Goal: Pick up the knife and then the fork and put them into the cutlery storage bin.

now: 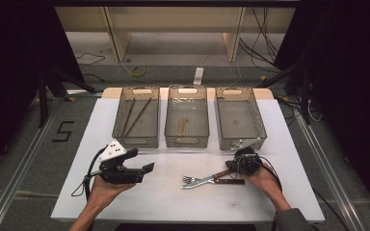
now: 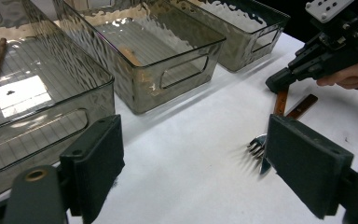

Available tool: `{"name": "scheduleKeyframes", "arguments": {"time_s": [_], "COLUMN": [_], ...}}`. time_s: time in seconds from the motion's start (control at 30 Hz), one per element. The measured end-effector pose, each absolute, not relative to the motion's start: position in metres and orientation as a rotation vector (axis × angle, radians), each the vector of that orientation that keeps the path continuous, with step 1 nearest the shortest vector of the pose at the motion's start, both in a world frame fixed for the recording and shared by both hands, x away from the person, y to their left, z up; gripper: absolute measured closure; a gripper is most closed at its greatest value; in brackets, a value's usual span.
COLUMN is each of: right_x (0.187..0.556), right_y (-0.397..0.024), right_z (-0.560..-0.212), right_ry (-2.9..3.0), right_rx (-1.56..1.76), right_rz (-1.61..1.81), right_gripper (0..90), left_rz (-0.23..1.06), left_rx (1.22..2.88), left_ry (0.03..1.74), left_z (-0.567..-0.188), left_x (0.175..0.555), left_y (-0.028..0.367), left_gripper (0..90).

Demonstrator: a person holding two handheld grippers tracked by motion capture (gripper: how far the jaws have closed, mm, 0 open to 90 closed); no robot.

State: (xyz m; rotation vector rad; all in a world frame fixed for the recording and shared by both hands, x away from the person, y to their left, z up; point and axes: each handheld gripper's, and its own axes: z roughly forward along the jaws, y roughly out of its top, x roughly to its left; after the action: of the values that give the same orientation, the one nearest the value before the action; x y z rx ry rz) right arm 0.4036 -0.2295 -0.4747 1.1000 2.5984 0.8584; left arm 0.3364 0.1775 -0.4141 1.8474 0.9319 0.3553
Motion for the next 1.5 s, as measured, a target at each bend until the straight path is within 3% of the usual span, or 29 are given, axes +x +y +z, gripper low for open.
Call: {"name": "scheduleKeyframes", "arguments": {"time_s": [1.43, 1.5], "right_x": [0.329, 0.329], "right_y": [-0.215, -0.215], "right_z": [-0.465, -0.462], "right_ry": [2.830, 2.820], "right_rx": [0.952, 0.960], "right_rz": [0.717, 0.721], "right_gripper": [89.9, 84.1], "left_rz": [0.362, 0.362], "left_rx": [1.853, 1.855], "left_ry": [0.939, 0.937], "left_z": [-0.415, -0.415], "left_x": [0.336, 0.336], "left_y": [0.178, 0.178], "left_gripper": [18.8, 18.8]}}
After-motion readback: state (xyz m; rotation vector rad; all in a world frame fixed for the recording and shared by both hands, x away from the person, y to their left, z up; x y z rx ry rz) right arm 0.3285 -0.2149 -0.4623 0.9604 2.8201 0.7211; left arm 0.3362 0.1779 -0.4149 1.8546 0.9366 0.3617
